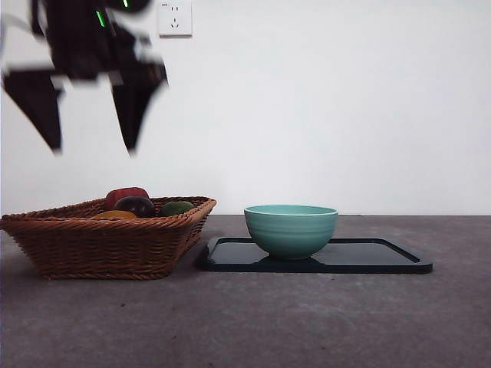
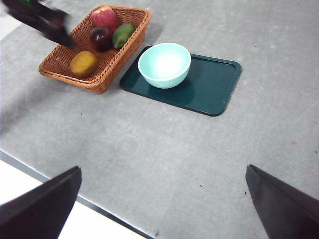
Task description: Pick up the wifruite, put it on the bowl, pick up the plate, put it on desk
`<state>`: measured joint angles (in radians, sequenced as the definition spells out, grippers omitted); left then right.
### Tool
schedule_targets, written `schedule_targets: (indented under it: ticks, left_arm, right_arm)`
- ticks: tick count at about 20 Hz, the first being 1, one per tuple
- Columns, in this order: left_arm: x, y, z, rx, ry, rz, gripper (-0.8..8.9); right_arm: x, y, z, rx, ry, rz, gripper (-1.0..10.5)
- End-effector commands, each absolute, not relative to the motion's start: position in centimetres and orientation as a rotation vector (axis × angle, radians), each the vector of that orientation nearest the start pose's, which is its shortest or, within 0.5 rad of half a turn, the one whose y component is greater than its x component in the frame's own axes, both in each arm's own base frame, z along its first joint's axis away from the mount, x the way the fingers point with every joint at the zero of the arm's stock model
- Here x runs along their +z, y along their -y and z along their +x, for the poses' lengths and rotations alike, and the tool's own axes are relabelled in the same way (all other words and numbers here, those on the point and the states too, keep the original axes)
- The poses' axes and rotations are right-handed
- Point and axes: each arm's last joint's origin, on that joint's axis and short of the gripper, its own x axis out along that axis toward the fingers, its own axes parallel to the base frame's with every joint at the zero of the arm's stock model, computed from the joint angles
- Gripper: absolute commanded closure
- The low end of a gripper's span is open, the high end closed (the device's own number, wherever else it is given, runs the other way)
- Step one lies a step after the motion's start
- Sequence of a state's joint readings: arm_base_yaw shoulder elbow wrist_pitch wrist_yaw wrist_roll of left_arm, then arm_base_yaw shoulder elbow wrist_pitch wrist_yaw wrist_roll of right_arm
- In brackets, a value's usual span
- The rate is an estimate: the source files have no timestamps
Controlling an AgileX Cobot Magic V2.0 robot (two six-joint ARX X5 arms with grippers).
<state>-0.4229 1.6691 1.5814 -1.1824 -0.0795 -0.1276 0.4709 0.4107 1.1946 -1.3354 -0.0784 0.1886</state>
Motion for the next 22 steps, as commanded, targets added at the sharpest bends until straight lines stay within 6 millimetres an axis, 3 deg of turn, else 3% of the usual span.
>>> schedule_targets:
  ticks: [1,3,7,12,16,22]
  left_arm:
    - [36.0,12.1,25.9,-0.272,-1.123,0.211,2.83]
    - [39.8,10.8,21.8,-0.32,-0.977,0.192,2.83]
    - [44.7,7.7,13.6,-0.52,-0.719,0.144,2.82]
    - [46.9,4.4,6.3,-0.758,-0.485,0.135,2.83]
    - [47.0,3.1,3.6,-0.836,-0.408,0.124,2.83]
    - [46.4,3.2,3.3,-0.871,-0.42,0.125,2.83]
  right_arm:
    - [37.5,0.3,-1.1,0.48,-0.605,0.081,3.8]
    - [37.7,0.3,-1.0,0.483,-0.587,0.085,3.8]
    - [37.8,0.2,-0.9,0.485,-0.577,0.087,3.8]
    - [37.8,0.2,-0.9,0.484,-0.57,0.092,3.8]
    - [37.8,0.2,-0.9,0.481,-0.573,0.102,3.8]
    - [38.1,0.1,-0.8,0.483,-0.546,0.122,3.8]
